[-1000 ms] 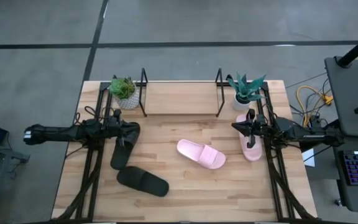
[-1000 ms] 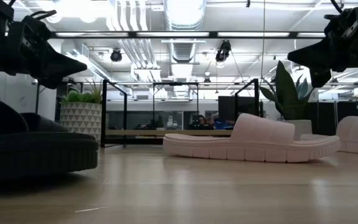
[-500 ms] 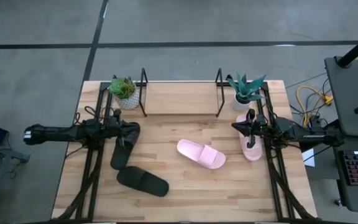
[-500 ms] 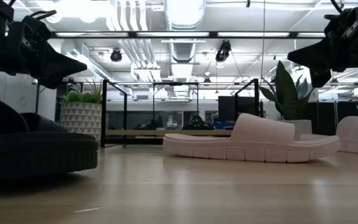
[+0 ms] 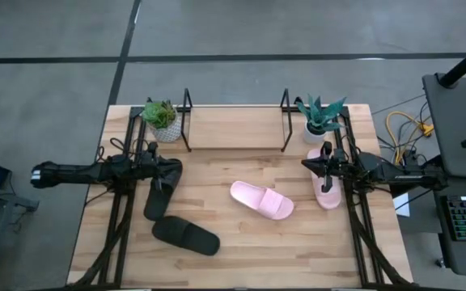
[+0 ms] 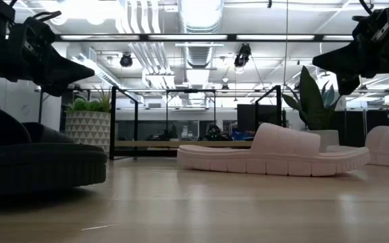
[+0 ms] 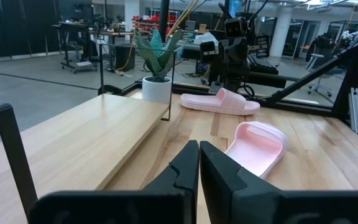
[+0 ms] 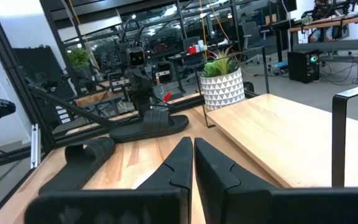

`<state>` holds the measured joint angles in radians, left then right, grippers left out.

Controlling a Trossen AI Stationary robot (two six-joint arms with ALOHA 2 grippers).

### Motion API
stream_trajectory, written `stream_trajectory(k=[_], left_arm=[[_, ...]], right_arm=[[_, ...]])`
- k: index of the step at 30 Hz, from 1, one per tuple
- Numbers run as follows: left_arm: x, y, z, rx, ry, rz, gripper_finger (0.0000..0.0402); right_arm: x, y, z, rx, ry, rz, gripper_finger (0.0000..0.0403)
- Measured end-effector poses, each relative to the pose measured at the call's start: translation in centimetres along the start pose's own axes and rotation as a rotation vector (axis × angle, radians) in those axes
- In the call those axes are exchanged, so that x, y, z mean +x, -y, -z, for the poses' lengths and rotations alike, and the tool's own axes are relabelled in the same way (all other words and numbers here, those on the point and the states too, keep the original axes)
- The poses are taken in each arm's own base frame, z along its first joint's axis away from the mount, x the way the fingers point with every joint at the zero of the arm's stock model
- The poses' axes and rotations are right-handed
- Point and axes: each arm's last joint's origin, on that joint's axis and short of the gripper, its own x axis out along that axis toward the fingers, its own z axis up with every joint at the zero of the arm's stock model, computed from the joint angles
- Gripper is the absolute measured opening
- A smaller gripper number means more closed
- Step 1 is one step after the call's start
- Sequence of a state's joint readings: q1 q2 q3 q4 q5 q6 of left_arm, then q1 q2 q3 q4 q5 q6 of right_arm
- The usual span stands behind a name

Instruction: Pick and place slides into the shelf

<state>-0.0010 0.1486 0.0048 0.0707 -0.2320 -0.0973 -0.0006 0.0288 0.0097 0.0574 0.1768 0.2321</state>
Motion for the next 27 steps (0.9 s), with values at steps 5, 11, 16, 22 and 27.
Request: stream_trajectory(k=[5, 11, 16, 22, 27], left_arm=[[0.00, 0.00, 0.00, 0.000, 0.000, 0.000, 0.0000], [0.00, 0.00, 0.00, 0.000, 0.000, 0.000, 0.0000], [0.00, 0.00, 0.00, 0.000, 0.000, 0.000, 0.0000], [0.00, 0.00, 0.00, 0.000, 0.000, 0.000, 0.0000], [0.00, 0.02, -0.28, -0.007, 0.029, 0.002, 0.0000]], right_arm=[[0.00, 0.00, 0.00, 0.000, 0.000, 0.000, 0.0008], [0.00, 0.00, 0.01, 0.000, 0.000, 0.000, 0.0008], [0.00, 0.00, 0.01, 0.000, 0.000, 0.000, 0.0008], [0.00, 0.00, 0.00, 0.000, 0.000, 0.000, 0.0008], [0.00, -0.02, -0.19, 0.004, 0.021, 0.003, 0.0008]])
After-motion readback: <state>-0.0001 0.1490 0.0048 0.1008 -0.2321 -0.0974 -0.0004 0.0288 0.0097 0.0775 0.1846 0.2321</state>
